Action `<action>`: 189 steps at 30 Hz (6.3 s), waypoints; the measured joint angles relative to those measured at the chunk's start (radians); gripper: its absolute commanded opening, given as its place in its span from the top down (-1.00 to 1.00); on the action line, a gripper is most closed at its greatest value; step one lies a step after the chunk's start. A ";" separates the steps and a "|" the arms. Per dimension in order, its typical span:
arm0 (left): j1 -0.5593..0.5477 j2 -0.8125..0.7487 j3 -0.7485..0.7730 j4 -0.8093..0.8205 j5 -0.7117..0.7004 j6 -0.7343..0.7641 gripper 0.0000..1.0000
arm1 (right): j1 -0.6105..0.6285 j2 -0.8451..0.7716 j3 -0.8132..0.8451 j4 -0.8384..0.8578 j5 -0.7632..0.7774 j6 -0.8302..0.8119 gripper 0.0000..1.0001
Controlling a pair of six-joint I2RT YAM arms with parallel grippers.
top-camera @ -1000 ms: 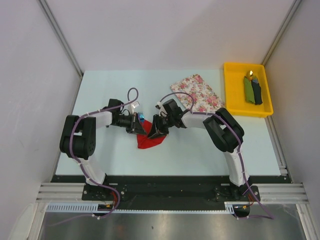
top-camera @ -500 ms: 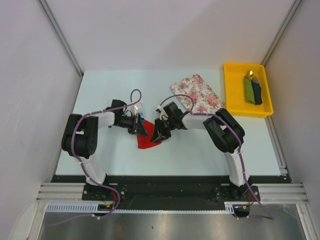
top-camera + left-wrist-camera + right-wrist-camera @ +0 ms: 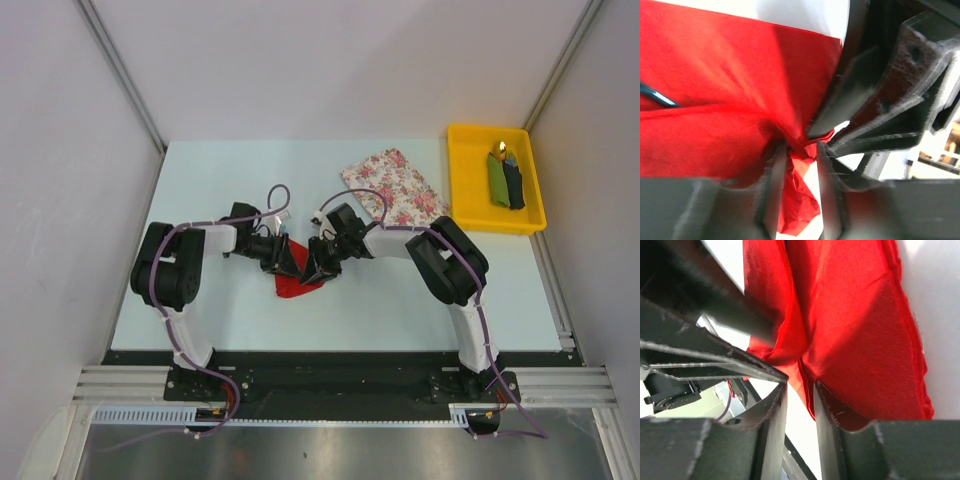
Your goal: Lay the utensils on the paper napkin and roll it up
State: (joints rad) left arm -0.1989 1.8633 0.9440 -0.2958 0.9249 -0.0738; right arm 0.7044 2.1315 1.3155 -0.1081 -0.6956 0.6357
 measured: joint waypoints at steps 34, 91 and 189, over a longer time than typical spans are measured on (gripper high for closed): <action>0.019 0.010 -0.020 0.161 0.027 -0.146 -0.01 | -0.058 -0.012 -0.154 0.308 -0.090 0.348 0.22; 0.120 -0.172 -0.106 -0.046 0.127 -0.008 0.45 | -0.097 0.059 -0.062 0.259 -0.006 0.279 1.00; -0.040 -0.031 0.053 -0.050 -0.298 0.002 0.95 | -0.039 0.018 0.034 0.181 -0.038 0.193 0.72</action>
State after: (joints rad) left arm -0.2390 1.8324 0.9974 -0.3462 0.6273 -0.0723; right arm 0.6659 2.1490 1.3495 0.0727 -0.7334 0.8291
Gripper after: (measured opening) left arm 0.023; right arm 0.170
